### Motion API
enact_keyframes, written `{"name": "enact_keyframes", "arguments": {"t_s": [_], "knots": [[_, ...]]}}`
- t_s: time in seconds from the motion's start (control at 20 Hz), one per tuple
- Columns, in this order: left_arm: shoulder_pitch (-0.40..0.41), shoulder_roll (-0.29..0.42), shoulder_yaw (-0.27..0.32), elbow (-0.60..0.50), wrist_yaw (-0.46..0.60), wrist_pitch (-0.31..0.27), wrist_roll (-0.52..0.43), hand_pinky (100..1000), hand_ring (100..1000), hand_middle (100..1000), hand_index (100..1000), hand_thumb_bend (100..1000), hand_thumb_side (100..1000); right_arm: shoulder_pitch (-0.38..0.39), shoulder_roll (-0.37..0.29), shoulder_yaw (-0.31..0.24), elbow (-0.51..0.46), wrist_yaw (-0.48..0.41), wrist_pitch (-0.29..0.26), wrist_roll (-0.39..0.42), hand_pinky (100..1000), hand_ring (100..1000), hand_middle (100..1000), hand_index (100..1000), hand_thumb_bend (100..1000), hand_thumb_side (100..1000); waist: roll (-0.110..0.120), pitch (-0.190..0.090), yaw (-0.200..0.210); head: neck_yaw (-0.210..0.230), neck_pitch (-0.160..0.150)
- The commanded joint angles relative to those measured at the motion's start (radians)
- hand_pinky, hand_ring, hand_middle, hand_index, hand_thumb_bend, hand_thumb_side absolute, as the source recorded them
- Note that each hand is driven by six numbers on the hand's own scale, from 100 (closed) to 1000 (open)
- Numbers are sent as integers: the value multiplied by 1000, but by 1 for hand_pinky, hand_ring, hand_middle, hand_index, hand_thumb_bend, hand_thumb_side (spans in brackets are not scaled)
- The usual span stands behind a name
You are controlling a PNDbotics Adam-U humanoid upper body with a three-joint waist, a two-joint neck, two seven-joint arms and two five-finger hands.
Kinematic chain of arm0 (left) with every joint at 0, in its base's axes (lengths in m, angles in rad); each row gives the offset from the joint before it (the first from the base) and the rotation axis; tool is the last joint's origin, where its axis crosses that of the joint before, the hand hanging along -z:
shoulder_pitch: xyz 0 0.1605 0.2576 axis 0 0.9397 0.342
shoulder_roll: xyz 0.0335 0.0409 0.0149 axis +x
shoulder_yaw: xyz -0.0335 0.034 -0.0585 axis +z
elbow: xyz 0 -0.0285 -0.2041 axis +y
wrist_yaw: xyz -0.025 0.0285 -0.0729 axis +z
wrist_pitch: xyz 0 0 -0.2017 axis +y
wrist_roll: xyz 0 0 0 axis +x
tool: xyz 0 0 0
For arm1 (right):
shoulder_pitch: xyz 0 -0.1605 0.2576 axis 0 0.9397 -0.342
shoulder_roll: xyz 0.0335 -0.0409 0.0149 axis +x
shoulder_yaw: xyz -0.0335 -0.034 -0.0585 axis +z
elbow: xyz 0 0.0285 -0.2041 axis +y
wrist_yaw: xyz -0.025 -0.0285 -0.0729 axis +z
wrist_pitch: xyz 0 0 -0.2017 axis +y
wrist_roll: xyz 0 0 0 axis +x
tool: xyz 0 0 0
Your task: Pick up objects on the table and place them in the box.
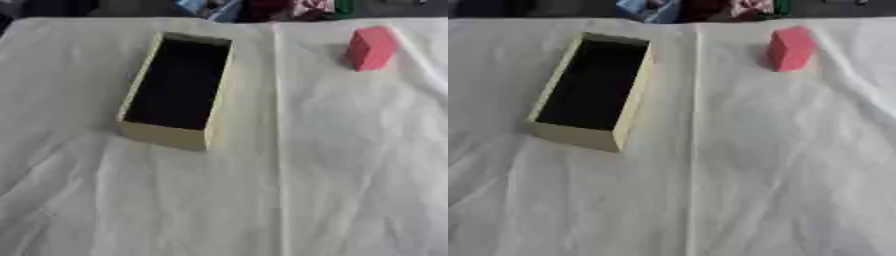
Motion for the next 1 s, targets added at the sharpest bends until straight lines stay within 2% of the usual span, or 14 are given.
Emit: {"name": "enact_keyframes", "arguments": {"t_s": [0.05,0.3,0.55,0.65,0.8,1.0], "knots": [[-2,24,9,-20,-3,0,2,566,551,543,689,100,134,-16,-38,-13,-17,4,3,-4,812,742,775,817,100,446,4,-4,0,1,-1],[1,29,7,-20,-3,2,1,566,551,543,689,100,133,-54,-123,-18,-17,26,42,-21,811,747,781,820,100,424,1,-7,-2,-1,3],[9,39,5,-20,-4,5,1,566,551,543,689,100,129,-118,-246,-8,-17,57,149,19,814,758,792,826,100,395,1,-15,-8,-4,20],[14,42,4,-20,-5,6,0,566,551,544,689,100,128,-147,-303,2,-17,75,195,68,817,766,800,829,100,384,0,-21,-9,-5,31],[20,45,0,-20,-4,8,-3,567,552,544,690,100,127,-197,-374,24,-3,121,247,185,824,781,823,834,100,392,-4,-32,-6,-9,49],[27,49,-4,-20,-2,11,-8,567,552,544,690,100,124,-295,-434,63,113,184,245,346,830,794,833,841,100,400,-6,-48,-9,-13,66]]}}
